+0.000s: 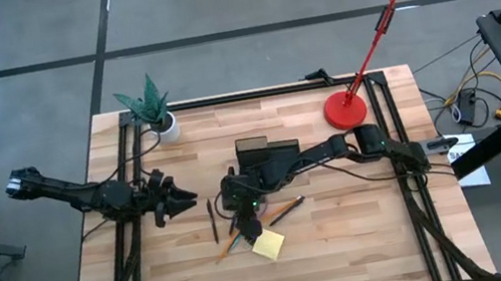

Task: Pick and place office supplies into organizer
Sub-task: Put the top black binder clip into the black desk organizer

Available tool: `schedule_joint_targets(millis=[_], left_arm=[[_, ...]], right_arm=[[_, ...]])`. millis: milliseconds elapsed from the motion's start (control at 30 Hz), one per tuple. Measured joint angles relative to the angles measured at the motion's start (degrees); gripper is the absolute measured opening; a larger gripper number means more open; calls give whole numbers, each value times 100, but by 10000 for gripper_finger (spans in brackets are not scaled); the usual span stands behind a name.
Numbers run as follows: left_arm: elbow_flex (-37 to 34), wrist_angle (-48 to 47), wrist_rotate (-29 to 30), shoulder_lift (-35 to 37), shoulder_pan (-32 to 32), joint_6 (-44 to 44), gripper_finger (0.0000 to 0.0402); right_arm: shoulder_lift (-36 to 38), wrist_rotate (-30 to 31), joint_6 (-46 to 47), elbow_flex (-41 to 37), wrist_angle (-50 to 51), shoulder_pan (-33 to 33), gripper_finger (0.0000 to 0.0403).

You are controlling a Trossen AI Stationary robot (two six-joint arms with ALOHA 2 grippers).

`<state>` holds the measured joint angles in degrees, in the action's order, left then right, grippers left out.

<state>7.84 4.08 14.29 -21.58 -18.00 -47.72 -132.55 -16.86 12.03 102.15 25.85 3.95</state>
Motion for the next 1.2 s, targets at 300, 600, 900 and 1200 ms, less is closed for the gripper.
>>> schedule_joint_targets(millis=[300, 600, 900, 1200], left_arm=[[0, 10, 79, -1, 0, -16, 167], [0, 22, 79, -2, 0, -146, 167], [-2, -7, 76, -4, 0, -149, 167], [-2, -7, 76, 0, 0, -149, 167]], right_arm=[[0, 93, -34, -71, -300, 2, 62], [-82, 265, -62, -122, -433, 0, 119], [-129, 175, -168, -118, -463, 7, 163], [-118, -229, -236, -41, -380, 22, 166]])
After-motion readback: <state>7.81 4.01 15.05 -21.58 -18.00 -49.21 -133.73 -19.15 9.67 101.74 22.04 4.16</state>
